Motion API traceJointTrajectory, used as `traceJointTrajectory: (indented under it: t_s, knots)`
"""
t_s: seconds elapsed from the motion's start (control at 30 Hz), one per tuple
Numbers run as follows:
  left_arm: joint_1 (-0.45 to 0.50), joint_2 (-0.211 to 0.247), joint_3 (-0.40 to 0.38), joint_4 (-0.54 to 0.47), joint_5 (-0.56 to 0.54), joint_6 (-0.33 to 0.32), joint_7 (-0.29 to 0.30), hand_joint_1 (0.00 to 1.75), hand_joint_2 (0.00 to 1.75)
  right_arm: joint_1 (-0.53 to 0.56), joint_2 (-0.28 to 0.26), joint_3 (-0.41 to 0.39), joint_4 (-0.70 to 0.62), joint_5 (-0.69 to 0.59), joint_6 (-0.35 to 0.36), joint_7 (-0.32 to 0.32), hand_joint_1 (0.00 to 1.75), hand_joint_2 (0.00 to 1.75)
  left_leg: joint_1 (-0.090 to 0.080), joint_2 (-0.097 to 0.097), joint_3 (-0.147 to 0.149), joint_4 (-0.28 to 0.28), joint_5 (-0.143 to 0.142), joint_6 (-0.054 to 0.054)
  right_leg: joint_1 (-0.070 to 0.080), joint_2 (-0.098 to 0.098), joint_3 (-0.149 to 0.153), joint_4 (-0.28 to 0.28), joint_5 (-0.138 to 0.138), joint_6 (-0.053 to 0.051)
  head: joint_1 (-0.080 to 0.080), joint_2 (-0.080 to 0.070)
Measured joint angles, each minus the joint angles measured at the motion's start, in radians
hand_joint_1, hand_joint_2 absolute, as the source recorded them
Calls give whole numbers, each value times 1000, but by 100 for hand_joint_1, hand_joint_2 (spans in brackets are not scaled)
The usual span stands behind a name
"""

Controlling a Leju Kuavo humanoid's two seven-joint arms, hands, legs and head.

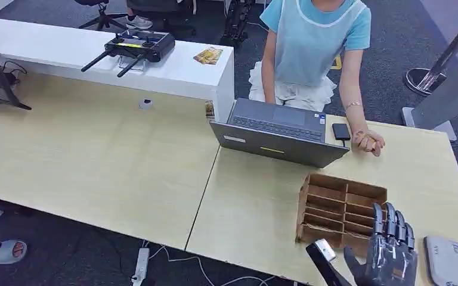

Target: Pass the card to the sensor for recognition and then transmit it.

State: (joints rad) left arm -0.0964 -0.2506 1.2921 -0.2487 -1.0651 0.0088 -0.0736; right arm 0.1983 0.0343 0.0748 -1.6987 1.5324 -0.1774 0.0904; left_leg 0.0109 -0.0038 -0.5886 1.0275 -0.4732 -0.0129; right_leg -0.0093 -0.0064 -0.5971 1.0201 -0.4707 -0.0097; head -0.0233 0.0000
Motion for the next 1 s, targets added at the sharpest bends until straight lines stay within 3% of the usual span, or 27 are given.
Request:
traceJointTrajectory:
  t_s: [1.0]
  knots:
    - [0, 0, -4, 0, -13, -6, -2, 0, 0, -22, 5, -72, 68, 1, -23, -28, 0, 175, 0, 0, 0, 0, 0, 0, 0, 0, 0, 0, 0, 0, 0, 0]
